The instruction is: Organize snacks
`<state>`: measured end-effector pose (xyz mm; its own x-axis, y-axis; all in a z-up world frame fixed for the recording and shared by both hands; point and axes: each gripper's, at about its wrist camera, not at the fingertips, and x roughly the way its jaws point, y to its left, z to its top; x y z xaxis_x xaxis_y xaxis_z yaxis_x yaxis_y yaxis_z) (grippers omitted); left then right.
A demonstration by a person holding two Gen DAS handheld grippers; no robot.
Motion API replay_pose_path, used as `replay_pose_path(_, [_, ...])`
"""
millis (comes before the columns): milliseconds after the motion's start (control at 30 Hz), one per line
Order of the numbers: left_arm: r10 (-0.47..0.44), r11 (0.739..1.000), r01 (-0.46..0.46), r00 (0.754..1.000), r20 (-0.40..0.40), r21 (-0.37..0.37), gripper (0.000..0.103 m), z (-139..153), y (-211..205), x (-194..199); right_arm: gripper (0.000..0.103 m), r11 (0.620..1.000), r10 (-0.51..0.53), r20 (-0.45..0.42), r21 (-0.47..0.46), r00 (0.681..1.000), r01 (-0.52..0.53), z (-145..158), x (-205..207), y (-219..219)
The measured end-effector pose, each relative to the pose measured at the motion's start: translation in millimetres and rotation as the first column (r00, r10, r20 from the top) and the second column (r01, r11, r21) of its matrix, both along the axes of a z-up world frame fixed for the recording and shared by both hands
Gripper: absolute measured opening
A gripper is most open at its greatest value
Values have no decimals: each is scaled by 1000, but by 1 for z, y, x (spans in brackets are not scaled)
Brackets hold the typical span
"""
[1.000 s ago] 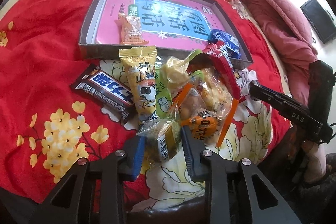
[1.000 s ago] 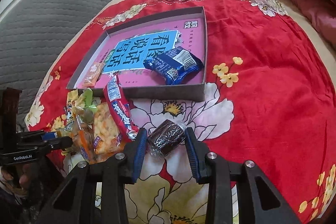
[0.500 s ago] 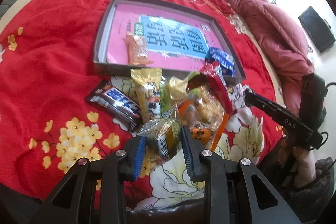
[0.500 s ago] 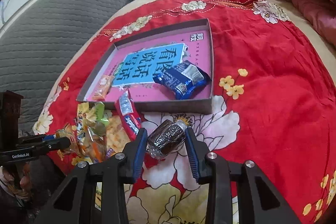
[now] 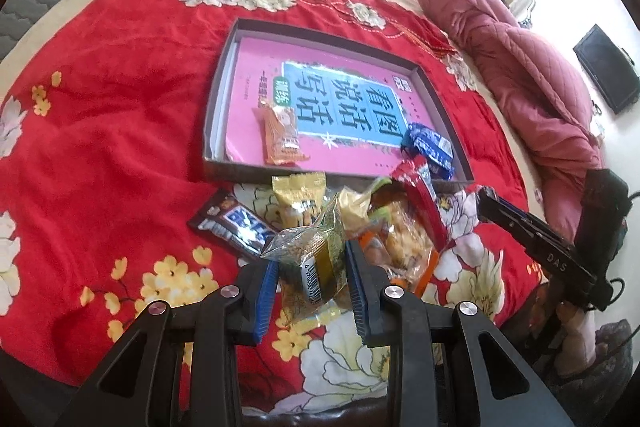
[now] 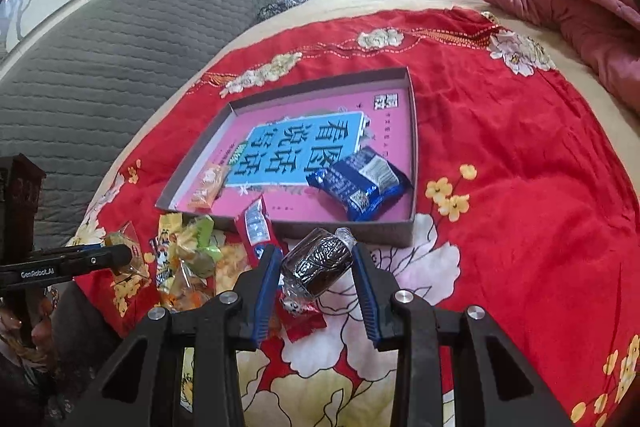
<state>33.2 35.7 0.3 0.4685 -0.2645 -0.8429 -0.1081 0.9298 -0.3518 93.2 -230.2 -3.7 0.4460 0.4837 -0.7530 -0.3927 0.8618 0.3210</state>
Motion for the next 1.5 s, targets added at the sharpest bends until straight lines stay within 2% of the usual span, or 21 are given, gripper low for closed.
replay_pose_path(633, [90,995,-92,993,75,35,34,12,23,32,37,999,-34,63,18,997,32,9,9,-3])
replay_pose_path(1200, [118,990,-121,992,54,68,34,-5,27,68,37,999,-51,89,15,995,50,10,29,-3])
replay_pose_path(1500, [130,982,-132,991,27,135,34,-24,27,92,37,999,-46,103,2,994,46,9,35,2])
